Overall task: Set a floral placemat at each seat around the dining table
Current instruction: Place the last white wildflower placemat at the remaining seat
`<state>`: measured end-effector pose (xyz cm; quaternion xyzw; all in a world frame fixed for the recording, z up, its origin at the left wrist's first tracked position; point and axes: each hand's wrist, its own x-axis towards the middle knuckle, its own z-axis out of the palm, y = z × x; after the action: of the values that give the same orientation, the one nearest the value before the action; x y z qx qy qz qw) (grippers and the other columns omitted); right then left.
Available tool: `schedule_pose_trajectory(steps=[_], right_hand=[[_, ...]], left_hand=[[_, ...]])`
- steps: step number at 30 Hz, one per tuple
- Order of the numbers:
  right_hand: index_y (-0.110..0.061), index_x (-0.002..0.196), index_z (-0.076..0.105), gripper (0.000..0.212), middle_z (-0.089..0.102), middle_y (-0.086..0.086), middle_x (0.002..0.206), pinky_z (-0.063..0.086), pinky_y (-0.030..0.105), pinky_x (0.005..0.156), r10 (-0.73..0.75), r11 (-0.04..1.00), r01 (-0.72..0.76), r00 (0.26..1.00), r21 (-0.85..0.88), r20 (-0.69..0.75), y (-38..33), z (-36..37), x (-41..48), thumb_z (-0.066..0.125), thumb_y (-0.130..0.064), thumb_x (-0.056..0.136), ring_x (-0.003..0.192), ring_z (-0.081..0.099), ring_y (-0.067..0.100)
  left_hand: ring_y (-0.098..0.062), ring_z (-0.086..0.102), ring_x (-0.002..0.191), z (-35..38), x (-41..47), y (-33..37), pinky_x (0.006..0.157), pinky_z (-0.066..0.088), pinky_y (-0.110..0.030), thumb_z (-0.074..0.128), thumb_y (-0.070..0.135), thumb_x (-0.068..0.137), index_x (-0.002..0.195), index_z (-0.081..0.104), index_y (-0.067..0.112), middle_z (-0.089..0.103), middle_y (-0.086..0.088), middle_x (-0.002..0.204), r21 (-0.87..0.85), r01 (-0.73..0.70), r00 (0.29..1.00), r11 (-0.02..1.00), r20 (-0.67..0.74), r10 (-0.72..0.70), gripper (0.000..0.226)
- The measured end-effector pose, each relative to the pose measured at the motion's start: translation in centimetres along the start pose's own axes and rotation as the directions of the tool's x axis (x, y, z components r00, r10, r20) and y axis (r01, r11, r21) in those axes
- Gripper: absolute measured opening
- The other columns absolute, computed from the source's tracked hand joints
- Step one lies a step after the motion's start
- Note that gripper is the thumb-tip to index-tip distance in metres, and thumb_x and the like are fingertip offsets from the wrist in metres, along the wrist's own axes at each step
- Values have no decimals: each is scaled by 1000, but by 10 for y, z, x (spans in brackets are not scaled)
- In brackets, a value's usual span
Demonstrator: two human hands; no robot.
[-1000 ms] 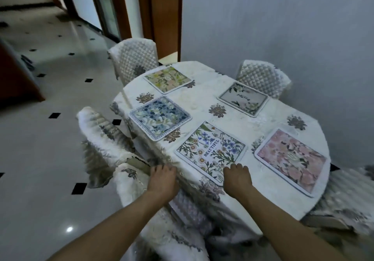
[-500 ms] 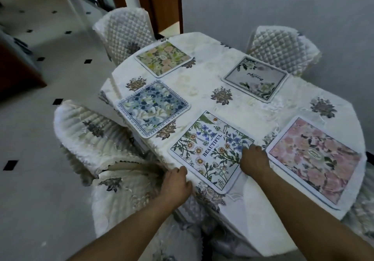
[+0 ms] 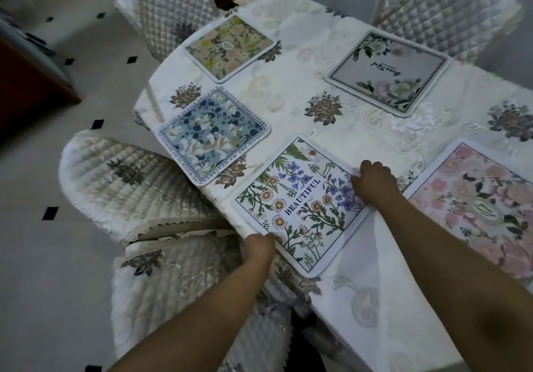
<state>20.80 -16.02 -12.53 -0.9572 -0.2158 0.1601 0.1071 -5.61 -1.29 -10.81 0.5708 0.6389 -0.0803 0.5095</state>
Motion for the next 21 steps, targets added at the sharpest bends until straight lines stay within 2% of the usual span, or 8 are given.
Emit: schedule_pose_trajectory(steps=[2, 5, 7, 10, 12, 15, 19, 21], right_hand=[[-1, 96, 52, 24, 59, 28, 98, 43, 41, 71, -17, 996, 15, 1000, 88, 15, 3, 1, -3, 53, -25, 93, 93, 58, 43], [-5, 89, 52, 24, 63, 25, 92, 36, 35, 65, -6, 991, 0, 999, 134, 45, 4, 4, -17, 47, -27, 97, 88, 60, 39], [-5, 87, 54, 23, 64, 23, 94, 36, 33, 66, 5, 988, -23, 993, 153, 118, 0, 3, -34, 50, -27, 95, 90, 60, 37], [-14, 66, 50, 25, 59, 11, 74, 35, 32, 63, 13, 971, -61, 979, 232, 203, -11, 2, -73, 59, -22, 88, 81, 59, 29], [-19, 59, 42, 32, 53, 5, 65, 35, 32, 59, 41, 955, -94, 981, 280, 191, -22, 2, -105, 57, -22, 87, 73, 56, 25], [-16, 64, 38, 28, 50, 6, 64, 30, 32, 53, 92, 944, -128, 987, 305, 130, -40, 3, -159, 52, -22, 88, 64, 49, 22], [-15, 68, 39, 27, 51, 7, 65, 30, 31, 53, 176, 920, -164, 984, 356, -3, -68, -1, -226, 50, -23, 92, 61, 47, 20], [-17, 67, 37, 28, 49, 6, 62, 31, 32, 53, 238, 909, -193, 968, 370, -79, -83, -5, -249, 49, -24, 92, 58, 47, 19]], left_hand=[[-34, 66, 87, -5, 2, -1, 79, 53, -38, 56, 17, 90, 93, 67, 2, 69, -18, 96, -79, -35, 999, 996, -12, 34, 19], [-27, 57, 67, -20, 5, -2, 63, 44, -33, 54, 16, 93, 82, 56, 7, 64, -14, 79, -5, -197, 978, 980, -68, 196, 14], [-26, 56, 68, -36, 8, 0, 58, 39, -31, 53, 18, 94, 80, 51, 8, 60, -10, 74, 91, -321, 940, 943, -94, 329, 18], [-29, 61, 78, -67, 14, 1, 69, 50, -36, 50, 20, 97, 92, 54, 6, 65, -10, 85, 200, -463, 870, 864, -84, 486, 15], [-29, 63, 80, -86, 19, 3, 74, 55, -40, 48, 22, 99, 96, 55, 6, 66, -11, 90, 270, -559, 806, 784, -48, 590, 17], [-24, 63, 77, -116, 22, 8, 70, 57, -43, 45, 25, 99, 95, 55, 12, 64, -6, 85, 356, -682, 696, 639, 47, 716, 17], [-13, 57, 69, -145, 12, 29, 57, 45, -30, 44, 22, 99, 84, 50, 25, 56, 6, 76, 377, -839, 489, 391, 209, 847, 17], [-16, 59, 73, -153, 7, 46, 59, 47, -31, 43, 22, 98, 84, 52, 22, 59, 3, 80, 341, -882, 422, 326, 260, 869, 17]])
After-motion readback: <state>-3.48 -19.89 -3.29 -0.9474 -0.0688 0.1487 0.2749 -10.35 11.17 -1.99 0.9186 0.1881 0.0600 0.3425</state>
